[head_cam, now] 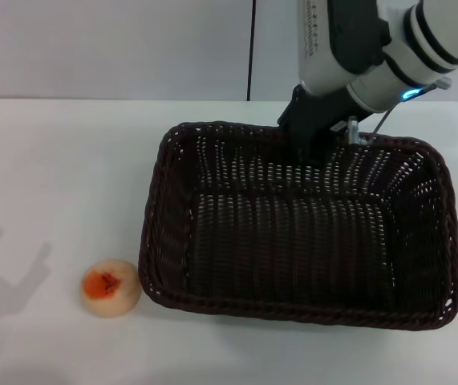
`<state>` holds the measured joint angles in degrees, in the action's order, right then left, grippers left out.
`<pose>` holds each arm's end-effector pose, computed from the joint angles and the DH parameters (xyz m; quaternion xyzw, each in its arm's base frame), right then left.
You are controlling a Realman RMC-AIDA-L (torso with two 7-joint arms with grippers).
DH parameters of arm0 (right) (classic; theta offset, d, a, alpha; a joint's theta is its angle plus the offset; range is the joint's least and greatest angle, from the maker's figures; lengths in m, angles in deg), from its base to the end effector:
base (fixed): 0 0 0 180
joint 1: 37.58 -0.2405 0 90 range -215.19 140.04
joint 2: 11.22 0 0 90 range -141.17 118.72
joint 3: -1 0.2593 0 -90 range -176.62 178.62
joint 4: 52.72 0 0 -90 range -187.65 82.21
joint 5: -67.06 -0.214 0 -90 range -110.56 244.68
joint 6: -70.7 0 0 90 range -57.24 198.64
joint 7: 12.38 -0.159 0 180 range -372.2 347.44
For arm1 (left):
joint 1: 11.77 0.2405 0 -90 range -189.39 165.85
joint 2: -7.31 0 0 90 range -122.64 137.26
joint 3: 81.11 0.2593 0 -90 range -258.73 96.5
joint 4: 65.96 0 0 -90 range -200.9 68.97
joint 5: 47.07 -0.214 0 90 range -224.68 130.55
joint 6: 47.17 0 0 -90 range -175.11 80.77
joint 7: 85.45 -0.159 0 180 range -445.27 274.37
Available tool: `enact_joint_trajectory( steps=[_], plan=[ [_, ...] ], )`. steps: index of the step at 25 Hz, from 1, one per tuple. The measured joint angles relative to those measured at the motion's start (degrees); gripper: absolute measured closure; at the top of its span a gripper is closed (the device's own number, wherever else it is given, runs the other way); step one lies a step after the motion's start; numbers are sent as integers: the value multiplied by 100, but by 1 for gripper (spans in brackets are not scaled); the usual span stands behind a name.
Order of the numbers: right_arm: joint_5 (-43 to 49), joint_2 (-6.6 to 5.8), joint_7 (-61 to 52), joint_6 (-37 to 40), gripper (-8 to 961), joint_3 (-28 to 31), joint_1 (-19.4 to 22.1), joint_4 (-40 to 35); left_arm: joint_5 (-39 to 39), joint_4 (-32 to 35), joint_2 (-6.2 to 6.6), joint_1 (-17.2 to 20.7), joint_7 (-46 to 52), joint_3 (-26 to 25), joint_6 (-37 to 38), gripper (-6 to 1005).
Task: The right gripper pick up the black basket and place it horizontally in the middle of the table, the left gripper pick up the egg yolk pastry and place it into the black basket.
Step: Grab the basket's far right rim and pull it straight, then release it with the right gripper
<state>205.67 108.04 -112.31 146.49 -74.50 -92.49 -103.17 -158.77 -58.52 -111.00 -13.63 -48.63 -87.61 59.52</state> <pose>0.1193 0.4187 -0.0681 -0.9858 -0.0630 -0.1328 0.0809 -0.3683 0.1565 0.0192 -0.7104 -0.2533 -0.4385 0.4887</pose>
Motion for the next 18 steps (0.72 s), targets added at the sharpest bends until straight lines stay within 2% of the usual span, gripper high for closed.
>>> enact_joint_trajectory(
  steps=[7, 13, 18],
  plan=[
    [-260, 22, 232, -413, 702, -329, 219, -216, 0, 3, -14, -24, 0, 0, -34, 163],
    [-703, 24, 570, -564, 682, -380, 338, -192, 0, 3, -16, 5, 0, 0, -34, 163],
    [-732, 24, 586, -577, 666, -415, 396, -230, 0, 3, -16, 10, 0, 0, -34, 163]
  ],
)
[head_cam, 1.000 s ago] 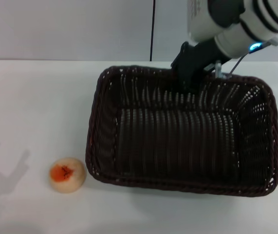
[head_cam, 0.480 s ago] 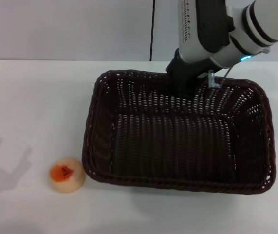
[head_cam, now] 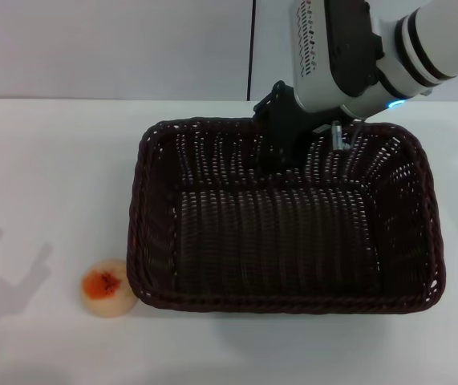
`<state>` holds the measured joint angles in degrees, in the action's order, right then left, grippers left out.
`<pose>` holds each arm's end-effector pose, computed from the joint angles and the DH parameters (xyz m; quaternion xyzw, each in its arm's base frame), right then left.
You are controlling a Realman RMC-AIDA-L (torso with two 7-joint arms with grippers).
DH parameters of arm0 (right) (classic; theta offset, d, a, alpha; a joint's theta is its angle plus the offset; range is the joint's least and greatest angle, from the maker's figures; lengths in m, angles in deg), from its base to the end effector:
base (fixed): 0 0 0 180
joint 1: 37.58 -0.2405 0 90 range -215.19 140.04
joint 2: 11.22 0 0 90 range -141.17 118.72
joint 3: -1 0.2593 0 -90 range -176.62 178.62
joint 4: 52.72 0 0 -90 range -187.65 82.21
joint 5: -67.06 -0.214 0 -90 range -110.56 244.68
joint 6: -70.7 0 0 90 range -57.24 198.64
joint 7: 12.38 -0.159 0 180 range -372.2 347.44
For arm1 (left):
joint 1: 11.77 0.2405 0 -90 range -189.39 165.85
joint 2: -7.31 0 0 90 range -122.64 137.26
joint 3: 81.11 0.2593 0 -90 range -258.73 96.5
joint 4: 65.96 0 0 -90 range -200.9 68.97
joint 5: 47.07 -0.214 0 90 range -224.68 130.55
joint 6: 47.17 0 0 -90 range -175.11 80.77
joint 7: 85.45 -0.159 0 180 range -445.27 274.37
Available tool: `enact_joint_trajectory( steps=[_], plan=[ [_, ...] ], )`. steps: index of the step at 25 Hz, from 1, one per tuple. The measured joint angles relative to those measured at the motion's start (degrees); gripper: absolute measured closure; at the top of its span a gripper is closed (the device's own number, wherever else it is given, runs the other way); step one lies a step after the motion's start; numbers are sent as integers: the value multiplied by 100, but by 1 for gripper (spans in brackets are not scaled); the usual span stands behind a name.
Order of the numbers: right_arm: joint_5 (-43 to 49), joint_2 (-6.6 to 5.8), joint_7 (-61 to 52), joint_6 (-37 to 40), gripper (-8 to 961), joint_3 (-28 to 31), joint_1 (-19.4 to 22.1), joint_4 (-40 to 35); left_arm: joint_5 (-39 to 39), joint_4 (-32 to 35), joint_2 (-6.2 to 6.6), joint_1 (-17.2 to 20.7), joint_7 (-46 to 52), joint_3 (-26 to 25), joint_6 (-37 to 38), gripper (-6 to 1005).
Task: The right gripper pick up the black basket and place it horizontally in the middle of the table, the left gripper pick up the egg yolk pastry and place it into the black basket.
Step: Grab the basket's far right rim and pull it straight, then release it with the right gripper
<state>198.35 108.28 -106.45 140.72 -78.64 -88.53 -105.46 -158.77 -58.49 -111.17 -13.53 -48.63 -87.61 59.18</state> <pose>0.1154 0.4145 -0.0779 -0.9854 -0.1086 -0.0838 0.1006 -0.3688 0.1561 0.0178 -0.7099 -0.2565 -0.4368 0.4894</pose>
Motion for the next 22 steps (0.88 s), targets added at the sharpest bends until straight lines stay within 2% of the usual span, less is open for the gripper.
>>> enact_joint_trajectory(
  steps=[2, 12, 14, 15, 16, 18, 19, 20, 21, 22],
  plan=[
    [-1, 0, -8, -1, 659, 0, 28, -47, 0, 0, 0, -11, 0, 0, 0, 163],
    [-381, -37, 12, -26, 224, 5, 881, -1199, 0, 0, 7, -63, 0, 0, -53, 164],
    [-442, -37, 12, -30, 222, 28, 1107, -1501, 0, 0, 13, -72, 0, 6, -54, 164],
    [-675, -37, 12, -33, 221, 56, 1442, -1877, 2, 7, 17, -74, 0, 25, -54, 164],
    [-675, -37, 12, -33, 221, 56, 1442, -1877, 0, 31, 29, -78, 2, 104, -54, 164],
    [-1103, -41, 48, -49, 219, 146, 1841, -2245, -1, 66, 35, -85, 12, 189, -54, 164],
    [-1321, -41, 99, -64, 219, 232, 2035, -2383, -1, 361, 59, -182, 145, 706, -59, 164],
    [-2003, -31, 354, -114, 219, 490, 2448, -2568, -1, 514, 61, -227, 236, 917, -79, 164],
    [-2003, -31, 354, -114, 219, 490, 2448, -2568, -1, 514, 61, -227, 236, 917, -79, 164],
    [-2408, -27, 510, -128, 220, 611, 2651, -2577, -1, 514, 61, -227, 236, 917, -79, 164]
  ],
)
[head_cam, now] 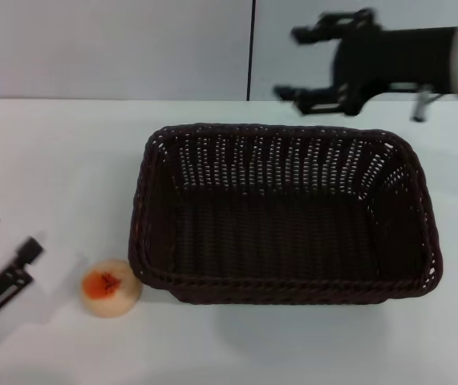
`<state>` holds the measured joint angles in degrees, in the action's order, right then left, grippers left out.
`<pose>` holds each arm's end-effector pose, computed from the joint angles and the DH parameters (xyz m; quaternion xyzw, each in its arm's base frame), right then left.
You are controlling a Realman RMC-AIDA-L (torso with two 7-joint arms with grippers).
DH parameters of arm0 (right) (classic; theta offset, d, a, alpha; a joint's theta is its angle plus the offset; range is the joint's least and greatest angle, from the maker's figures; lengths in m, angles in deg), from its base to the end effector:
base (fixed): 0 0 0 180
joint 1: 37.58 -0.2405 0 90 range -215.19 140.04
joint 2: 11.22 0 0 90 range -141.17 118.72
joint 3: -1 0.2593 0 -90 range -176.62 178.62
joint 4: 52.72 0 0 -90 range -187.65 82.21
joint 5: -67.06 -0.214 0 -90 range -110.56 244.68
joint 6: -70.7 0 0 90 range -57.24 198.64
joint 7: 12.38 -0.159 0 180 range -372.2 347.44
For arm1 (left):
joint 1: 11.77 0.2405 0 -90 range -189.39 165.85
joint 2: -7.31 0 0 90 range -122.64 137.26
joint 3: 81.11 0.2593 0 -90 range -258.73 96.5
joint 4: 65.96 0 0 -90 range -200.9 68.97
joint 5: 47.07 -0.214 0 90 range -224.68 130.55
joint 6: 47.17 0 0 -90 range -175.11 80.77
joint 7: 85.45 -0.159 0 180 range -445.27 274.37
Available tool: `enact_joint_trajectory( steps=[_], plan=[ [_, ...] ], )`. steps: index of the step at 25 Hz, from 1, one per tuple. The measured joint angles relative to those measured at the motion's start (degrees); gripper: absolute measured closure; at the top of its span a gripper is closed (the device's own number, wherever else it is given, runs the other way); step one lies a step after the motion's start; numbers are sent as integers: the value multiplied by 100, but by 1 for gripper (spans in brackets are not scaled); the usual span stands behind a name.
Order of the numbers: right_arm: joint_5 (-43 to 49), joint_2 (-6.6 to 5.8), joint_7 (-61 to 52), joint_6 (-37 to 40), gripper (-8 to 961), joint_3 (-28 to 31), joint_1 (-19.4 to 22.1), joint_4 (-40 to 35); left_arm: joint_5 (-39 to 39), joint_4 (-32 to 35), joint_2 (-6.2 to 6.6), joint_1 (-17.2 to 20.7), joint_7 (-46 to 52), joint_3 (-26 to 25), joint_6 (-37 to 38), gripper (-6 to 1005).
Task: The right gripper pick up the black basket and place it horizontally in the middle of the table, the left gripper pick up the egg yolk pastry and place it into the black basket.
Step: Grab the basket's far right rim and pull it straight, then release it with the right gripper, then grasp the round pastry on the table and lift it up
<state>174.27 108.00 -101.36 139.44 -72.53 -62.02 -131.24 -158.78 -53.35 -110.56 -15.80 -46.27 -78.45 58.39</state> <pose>0.1365 0.3773 0.0118 -0.9575 -0.0459 0.1412 0.2472 -0.3657 0.1674 0.0137 -0.7731 -0.2390 -0.4098 0.4211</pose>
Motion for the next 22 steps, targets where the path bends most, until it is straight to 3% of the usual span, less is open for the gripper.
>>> enact_joint_trajectory(
  steps=[2, 3, 4, 8, 10, 13, 15, 16, 18, 22],
  plan=[
    [-979, -6, 363, -14, 220, 243, 425, 57, -1, 524, -5, -167, 374, 828, -161, 164],
    [-1988, -12, 832, 29, 220, 426, 882, 205, 0, 606, -11, -188, 407, 946, -189, 164],
    [-1988, -12, 832, 29, 220, 426, 882, 205, 0, 664, -13, -204, 430, 1027, -207, 164],
    [-3843, 0, 1898, 251, 220, 609, 1751, 913, 2, 785, -19, -291, 439, 1198, -276, 164],
    [-4096, 2, 2012, 326, 220, 666, 1837, 1098, 1, 853, -18, -316, 452, 1366, -407, 164],
    [-4887, -1, 2494, 1062, 219, 1139, 1980, 2191, 1, 901, -20, -368, 566, 1707, -704, 164],
    [-5019, -7, 2614, 1299, 219, 1300, 1976, 2486, 1, 901, -20, -368, 566, 1707, -704, 164],
    [-5093, -8, 2677, 1454, 219, 1455, 1967, 2717, 1, 970, -15, -433, 751, 2106, -1020, 164],
    [-5191, -11, 2749, 1803, 219, 1833, 1925, 3243, 1, 1028, -15, -443, 843, 2249, -1097, 164],
    [-5202, -12, 2803, 1921, 219, 1988, 1909, 3504, -2, 1144, -17, -448, 1026, 2557, -1290, 165]
  ],
)
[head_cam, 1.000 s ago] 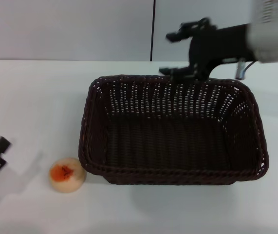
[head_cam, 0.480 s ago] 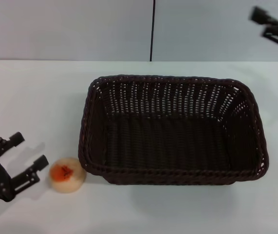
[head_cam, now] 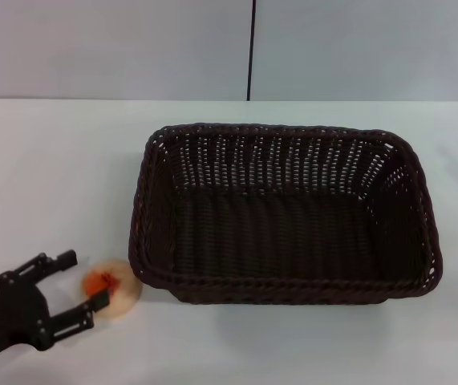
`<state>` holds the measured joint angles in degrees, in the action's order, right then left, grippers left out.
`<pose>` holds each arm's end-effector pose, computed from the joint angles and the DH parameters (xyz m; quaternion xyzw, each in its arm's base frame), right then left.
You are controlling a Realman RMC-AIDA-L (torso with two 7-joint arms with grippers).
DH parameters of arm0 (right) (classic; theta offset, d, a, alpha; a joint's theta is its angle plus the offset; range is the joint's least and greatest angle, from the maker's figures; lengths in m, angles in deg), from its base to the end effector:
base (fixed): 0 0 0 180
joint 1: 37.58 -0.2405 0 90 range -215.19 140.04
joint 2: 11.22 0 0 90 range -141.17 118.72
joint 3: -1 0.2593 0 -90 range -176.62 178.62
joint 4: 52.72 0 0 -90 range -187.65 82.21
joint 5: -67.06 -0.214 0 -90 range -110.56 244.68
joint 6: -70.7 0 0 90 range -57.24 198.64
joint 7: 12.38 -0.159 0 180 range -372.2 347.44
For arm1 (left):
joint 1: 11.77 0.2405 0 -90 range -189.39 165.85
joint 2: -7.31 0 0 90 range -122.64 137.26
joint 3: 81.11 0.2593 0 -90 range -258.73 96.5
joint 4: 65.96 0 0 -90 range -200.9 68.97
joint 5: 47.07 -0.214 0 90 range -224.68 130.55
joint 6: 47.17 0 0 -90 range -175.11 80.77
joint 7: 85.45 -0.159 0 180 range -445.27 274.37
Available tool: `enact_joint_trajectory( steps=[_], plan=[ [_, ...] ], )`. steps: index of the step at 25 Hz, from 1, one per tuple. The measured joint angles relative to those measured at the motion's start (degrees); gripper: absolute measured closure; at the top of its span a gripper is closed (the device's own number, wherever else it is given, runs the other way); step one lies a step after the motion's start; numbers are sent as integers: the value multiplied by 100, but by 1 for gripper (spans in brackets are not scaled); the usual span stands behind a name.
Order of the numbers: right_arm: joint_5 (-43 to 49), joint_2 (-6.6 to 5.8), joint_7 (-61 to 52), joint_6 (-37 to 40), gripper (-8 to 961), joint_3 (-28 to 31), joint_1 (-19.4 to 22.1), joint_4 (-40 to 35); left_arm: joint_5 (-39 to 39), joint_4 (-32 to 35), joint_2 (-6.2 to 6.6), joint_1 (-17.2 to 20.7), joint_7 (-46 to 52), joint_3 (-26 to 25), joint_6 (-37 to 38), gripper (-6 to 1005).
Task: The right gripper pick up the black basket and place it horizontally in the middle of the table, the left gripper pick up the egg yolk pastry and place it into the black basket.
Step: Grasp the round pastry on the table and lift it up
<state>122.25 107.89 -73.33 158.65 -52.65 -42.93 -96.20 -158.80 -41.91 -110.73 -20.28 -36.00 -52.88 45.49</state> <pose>0.2978 0.2811 0.0877 -0.7494 0.1559 0.4830 0.4251 -0.3706 0.2015 -0.0192 -0.8919 -0.2496 -0.2706 0.2626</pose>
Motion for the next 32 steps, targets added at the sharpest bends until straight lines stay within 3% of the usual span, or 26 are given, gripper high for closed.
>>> enact_joint_trajectory(
  steps=[10, 17, 20, 27, 32],
  plan=[
    [-18, -2, 92, 38, 220, 60, -54, 309, -520, -5, -33, -138, 168, 174, -323, 165],
    [-25, -6, 96, 44, 219, 68, -71, 445, -469, -121, -50, -178, 156, 117, -323, 165],
    [-26, -8, 97, 45, 219, 78, -68, 516, -429, -219, -54, -206, 153, 108, -387, 295],
    [-56, -11, 231, 158, 219, 278, -60, 815, -385, -341, -49, -246, 74, 83, -465, 438],
    [-62, -5, 396, 454, 219, 614, -90, 1139, -282, -463, -42, -186, -242, -408, -298, 543]
  ],
)
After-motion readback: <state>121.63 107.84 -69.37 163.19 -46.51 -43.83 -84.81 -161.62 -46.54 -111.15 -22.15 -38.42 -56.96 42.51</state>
